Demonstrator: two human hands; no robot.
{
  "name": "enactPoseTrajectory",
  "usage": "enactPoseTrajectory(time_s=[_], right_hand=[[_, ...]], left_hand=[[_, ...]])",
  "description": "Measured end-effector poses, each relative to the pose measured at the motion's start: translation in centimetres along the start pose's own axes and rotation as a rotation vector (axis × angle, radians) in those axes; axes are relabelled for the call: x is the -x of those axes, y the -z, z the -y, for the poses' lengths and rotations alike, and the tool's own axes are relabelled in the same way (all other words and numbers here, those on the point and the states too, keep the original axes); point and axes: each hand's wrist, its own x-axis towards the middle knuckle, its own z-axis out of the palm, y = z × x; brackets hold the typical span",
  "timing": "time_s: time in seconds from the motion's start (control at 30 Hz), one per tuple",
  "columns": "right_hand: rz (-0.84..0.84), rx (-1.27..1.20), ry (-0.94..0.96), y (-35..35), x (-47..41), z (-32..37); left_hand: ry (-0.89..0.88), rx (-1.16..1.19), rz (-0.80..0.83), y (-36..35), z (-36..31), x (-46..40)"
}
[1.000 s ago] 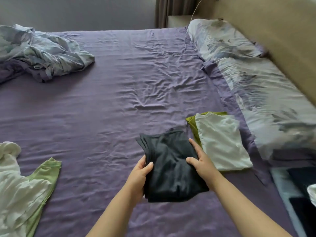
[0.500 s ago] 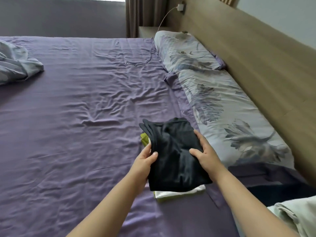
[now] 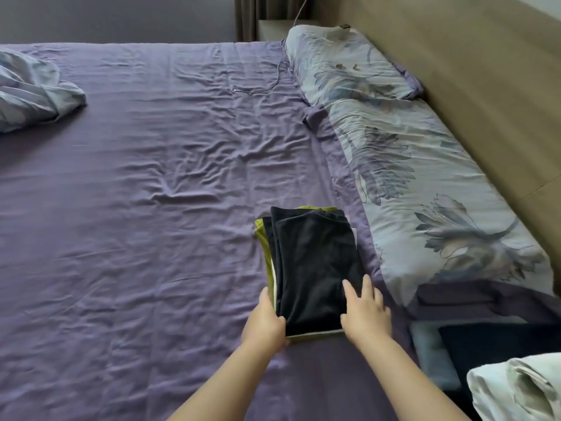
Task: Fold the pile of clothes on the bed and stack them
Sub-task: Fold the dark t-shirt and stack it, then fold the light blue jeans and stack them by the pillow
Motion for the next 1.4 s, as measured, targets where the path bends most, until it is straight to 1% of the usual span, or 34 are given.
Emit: enactPoseTrajectory(time_s=[0.07,0.13,0.23,0.37,0.47,0.63,0.8,1.0,1.2,1.4], right_hand=[[-0.030,0.018,0.058,0.6,1.4,0.9],[-0.043,-0.009,0.145,1.3,3.2,1.9],[-0.033,-0.081,0.269,1.9,6.3,4.0],[-0.015,-0.080,0.400,2.0,10.8,7.8],[0.032,-0.073,0.469,1.5,14.7,10.9],[0.063,-0.019,0.573,-0.1,21.9,16.4],[0.111,-0.020,0.643,-2.6,30.0,21.6],[0.122,-0.033,0.703,-4.7,40.6,28.4],[0.114,-0.050,0.753,-6.2,50.8,35.8],[0.142,-0.066,0.804,-7.3,58.2,42.1]], left_hand=[[-0.014,-0.122,-0.009,0.7,0.6,1.3],[-0.021,-0.169,-0.025,1.9,1.2,3.2],[0.018,-0.143,-0.036,4.3,2.5,6.0],[0.065,-0.124,-0.048,7.9,4.5,10.1],[0.083,-0.183,-0.082,10.6,7.0,14.0],[0.143,-0.257,-0.147,15.6,12.7,20.8],[0.178,-0.239,-0.238,20.6,20.0,27.3],[0.191,-0.133,-0.323,27.0,29.6,35.9],[0.109,-0.009,-0.412,33.2,38.4,43.0],[0.093,0.049,-0.509,38.4,44.5,48.8]])
